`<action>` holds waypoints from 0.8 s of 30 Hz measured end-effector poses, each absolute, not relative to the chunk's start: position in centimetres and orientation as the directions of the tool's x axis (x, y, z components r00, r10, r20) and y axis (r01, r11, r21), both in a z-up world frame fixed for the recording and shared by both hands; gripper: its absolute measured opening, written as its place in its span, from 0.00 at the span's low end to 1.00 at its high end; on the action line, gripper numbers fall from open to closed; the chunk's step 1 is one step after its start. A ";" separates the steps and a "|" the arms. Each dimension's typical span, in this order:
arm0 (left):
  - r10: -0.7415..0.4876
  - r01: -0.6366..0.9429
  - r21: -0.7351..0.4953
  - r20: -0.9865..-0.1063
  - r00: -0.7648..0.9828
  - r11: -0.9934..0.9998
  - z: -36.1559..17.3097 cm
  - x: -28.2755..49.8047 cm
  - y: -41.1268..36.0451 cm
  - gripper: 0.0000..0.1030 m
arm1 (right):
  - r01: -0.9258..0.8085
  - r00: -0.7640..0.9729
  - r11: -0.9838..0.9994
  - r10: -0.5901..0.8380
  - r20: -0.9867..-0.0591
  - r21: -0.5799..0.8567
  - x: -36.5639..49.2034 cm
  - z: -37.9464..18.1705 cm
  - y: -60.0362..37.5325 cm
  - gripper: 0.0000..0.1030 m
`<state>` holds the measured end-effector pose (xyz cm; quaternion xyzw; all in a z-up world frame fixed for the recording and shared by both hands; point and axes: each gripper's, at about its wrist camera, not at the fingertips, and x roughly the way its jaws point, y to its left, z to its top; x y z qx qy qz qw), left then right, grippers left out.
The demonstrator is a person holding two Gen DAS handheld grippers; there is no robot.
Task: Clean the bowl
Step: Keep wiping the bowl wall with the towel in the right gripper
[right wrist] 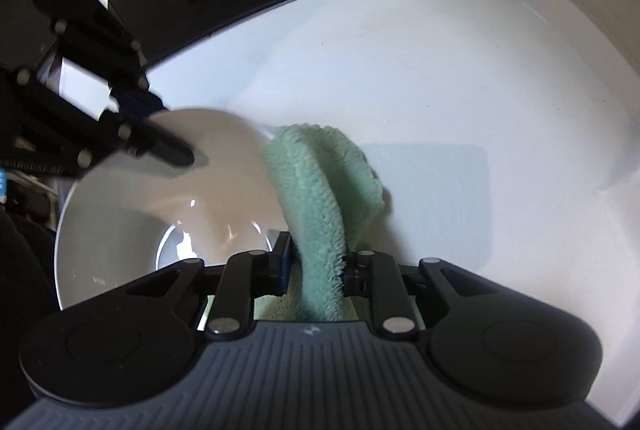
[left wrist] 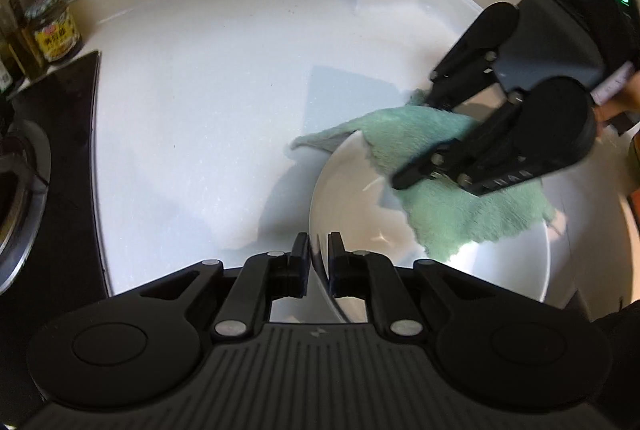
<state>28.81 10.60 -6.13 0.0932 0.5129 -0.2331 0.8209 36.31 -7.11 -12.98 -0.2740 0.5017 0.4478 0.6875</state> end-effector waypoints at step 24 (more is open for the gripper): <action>-0.233 0.638 0.064 -0.899 0.370 0.767 -5.4 29.7 7.6 0.10 | -0.910 0.148 0.414 0.318 -0.936 -0.004 37.0 -13.3 -5.0 0.22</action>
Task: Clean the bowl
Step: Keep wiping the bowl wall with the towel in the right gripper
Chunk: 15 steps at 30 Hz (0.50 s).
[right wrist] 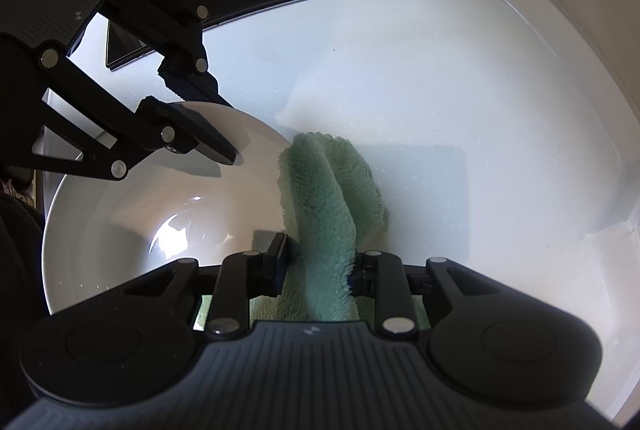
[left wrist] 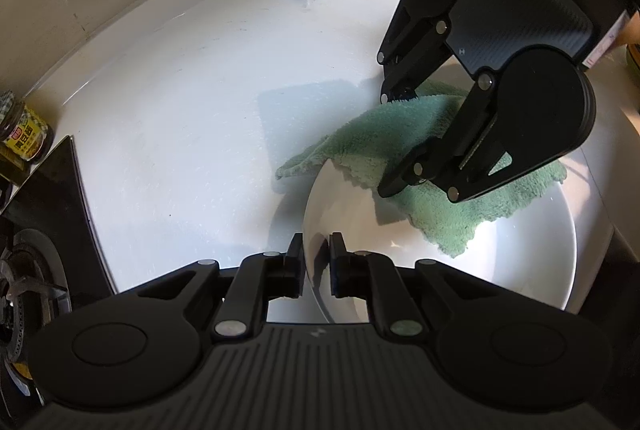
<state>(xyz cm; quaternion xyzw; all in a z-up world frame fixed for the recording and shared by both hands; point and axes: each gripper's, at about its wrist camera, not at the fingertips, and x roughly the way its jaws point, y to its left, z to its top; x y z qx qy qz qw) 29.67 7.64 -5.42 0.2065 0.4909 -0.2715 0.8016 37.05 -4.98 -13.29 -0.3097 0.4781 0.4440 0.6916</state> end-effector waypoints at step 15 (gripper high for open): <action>-0.196 0.377 -0.022 -0.880 0.432 0.926 -6.5 28.7 9.1 0.07 | -0.825 0.200 0.564 0.372 -0.907 0.049 35.9 -12.4 -8.8 0.22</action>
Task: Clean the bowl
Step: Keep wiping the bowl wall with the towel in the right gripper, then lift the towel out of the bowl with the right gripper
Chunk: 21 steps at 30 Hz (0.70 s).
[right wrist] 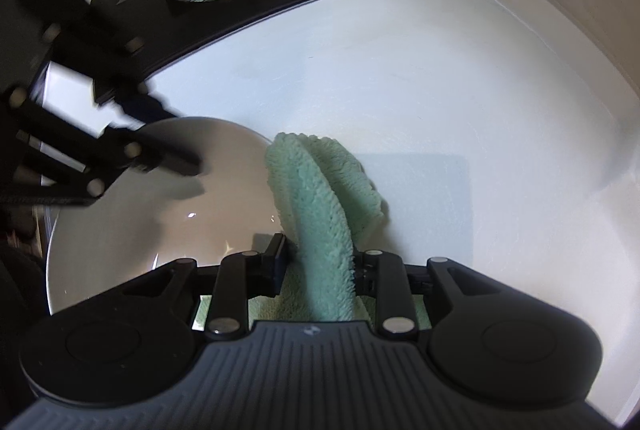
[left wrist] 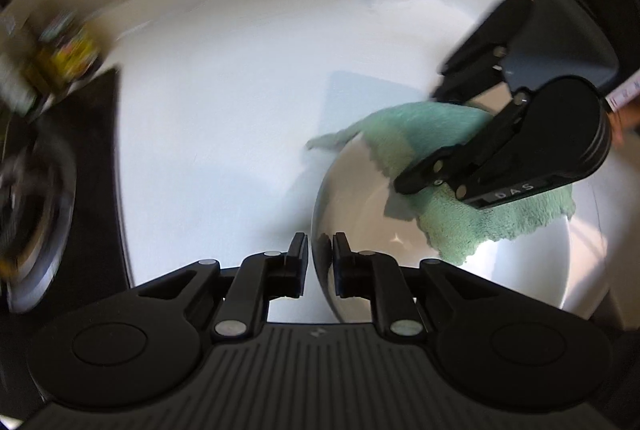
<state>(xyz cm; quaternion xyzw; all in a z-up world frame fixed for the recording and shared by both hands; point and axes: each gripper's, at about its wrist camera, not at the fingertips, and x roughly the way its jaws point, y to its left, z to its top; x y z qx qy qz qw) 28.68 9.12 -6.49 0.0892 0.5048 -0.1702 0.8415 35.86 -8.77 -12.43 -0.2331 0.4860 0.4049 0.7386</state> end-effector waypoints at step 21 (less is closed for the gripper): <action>-0.259 0.488 -0.023 -0.869 0.422 0.873 -7.1 30.5 8.3 0.07 | -0.895 0.230 0.445 0.407 -0.884 -0.028 34.7 -9.0 -10.0 0.17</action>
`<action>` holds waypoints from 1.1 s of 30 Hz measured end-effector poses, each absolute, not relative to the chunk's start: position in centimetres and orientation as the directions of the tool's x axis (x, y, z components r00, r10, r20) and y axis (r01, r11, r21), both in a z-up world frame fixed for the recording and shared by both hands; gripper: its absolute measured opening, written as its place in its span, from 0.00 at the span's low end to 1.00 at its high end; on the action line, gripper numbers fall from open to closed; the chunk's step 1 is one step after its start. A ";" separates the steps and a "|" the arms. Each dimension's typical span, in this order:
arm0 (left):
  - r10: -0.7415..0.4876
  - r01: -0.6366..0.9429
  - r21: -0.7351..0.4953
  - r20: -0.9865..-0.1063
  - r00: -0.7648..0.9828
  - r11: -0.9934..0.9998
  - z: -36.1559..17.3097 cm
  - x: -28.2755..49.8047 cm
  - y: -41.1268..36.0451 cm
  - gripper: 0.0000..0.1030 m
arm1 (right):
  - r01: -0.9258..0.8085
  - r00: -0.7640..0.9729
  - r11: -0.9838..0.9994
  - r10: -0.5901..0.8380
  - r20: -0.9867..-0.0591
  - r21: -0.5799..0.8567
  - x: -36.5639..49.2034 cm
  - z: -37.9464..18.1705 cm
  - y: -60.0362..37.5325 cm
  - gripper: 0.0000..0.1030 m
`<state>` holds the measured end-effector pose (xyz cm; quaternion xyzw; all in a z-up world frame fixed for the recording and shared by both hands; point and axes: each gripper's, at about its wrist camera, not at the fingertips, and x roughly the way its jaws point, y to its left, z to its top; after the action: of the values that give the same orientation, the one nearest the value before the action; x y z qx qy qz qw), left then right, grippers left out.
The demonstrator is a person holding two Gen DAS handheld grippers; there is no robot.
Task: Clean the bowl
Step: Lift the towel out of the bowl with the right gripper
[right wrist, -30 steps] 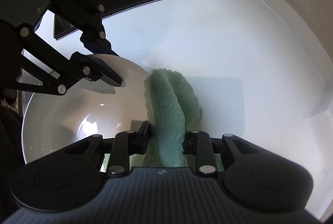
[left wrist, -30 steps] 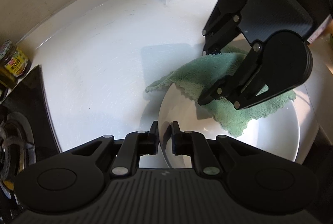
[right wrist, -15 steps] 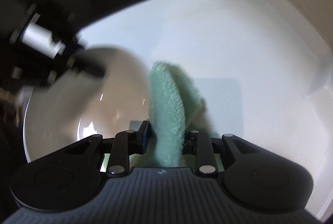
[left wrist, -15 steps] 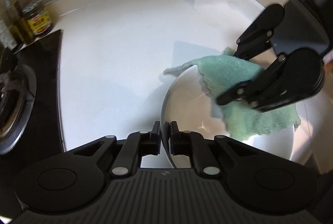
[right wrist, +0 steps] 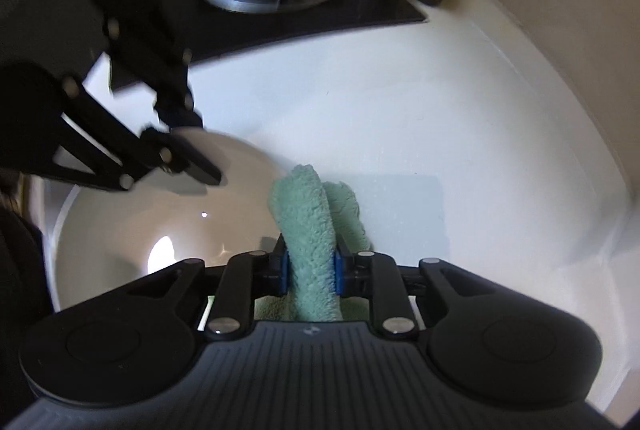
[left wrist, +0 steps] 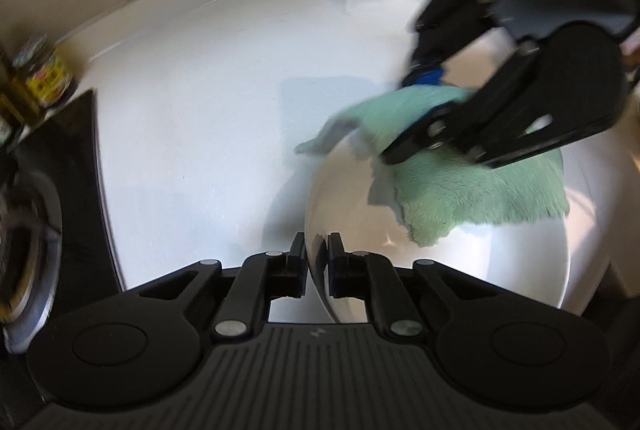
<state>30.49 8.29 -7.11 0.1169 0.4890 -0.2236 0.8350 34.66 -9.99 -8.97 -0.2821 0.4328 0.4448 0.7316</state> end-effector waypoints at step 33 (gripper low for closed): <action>-0.206 0.483 0.018 -0.890 0.406 0.875 -7.5 31.5 7.2 0.10 | -0.072 0.521 0.692 0.640 -0.564 0.718 22.4 -13.5 -31.1 0.29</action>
<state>31.48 7.20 -7.47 0.1378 0.5036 -0.2084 0.8270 22.38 -31.14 -13.48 0.3251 0.4372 0.2200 0.8092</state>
